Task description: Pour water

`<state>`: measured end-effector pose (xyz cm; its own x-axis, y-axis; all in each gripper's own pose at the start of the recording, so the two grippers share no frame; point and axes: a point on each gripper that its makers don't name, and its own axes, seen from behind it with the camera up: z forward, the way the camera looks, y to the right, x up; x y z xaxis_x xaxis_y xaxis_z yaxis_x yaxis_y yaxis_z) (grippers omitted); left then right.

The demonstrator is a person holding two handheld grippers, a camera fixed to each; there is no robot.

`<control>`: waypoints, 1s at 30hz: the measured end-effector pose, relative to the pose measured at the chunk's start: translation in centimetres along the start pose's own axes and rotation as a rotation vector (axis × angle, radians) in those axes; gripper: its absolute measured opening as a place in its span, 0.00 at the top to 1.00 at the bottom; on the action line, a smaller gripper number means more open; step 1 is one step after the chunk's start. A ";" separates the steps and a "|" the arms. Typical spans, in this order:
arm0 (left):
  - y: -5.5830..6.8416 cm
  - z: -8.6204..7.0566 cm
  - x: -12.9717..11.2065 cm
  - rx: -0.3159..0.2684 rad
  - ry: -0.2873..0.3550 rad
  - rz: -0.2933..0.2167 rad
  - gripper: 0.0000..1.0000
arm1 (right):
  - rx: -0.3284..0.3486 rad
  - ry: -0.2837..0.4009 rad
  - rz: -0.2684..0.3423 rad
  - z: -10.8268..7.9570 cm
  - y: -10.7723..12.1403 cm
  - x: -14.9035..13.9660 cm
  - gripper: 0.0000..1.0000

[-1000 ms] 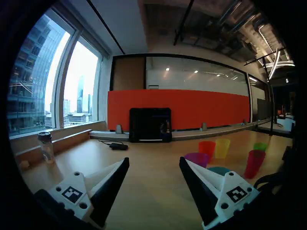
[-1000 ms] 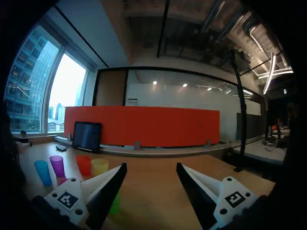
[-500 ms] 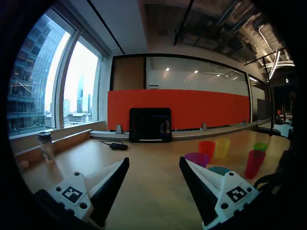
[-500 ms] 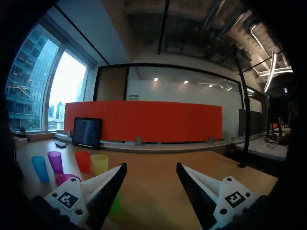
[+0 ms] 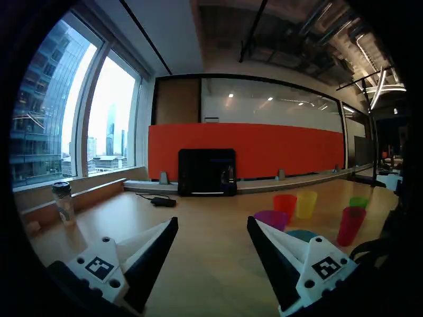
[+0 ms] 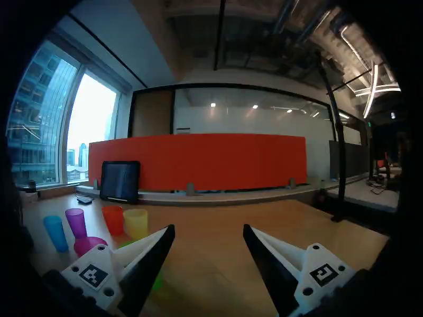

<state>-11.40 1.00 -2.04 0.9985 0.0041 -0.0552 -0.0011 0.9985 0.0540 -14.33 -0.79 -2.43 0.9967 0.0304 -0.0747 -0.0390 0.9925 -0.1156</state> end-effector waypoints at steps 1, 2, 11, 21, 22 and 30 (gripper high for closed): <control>0.0 0.0 0.0 0.000 0.000 0.000 0.03 | 0.000 -0.001 -0.001 0.0 0.0 -0.1 0.00; 0.0 0.0 0.0 0.000 0.000 0.000 0.03 | -0.001 -0.002 -0.002 0.0 0.1 -0.2 0.00; -0.1 0.0 0.0 0.000 0.000 0.000 0.03 | 0.003 -0.012 -0.013 0.0 -0.3 -0.3 0.00; -0.1 -0.1 0.0 0.000 0.000 0.000 0.03 | 0.003 -0.013 -0.013 -0.2 -0.4 -0.3 0.00; -0.1 -0.1 0.0 0.000 0.000 0.000 0.03 | 0.003 -0.013 -0.013 -0.2 -0.4 -0.3 0.00; -0.2 -0.1 0.0 0.000 0.000 0.000 0.03 | 0.004 -0.016 -0.013 -0.1 -0.4 -0.4 0.00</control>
<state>-11.36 0.82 -2.12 0.9985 0.0042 -0.0550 -0.0013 0.9985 0.0542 -14.76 -1.17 -2.49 0.9981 0.0197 -0.0575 -0.0261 0.9933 -0.1127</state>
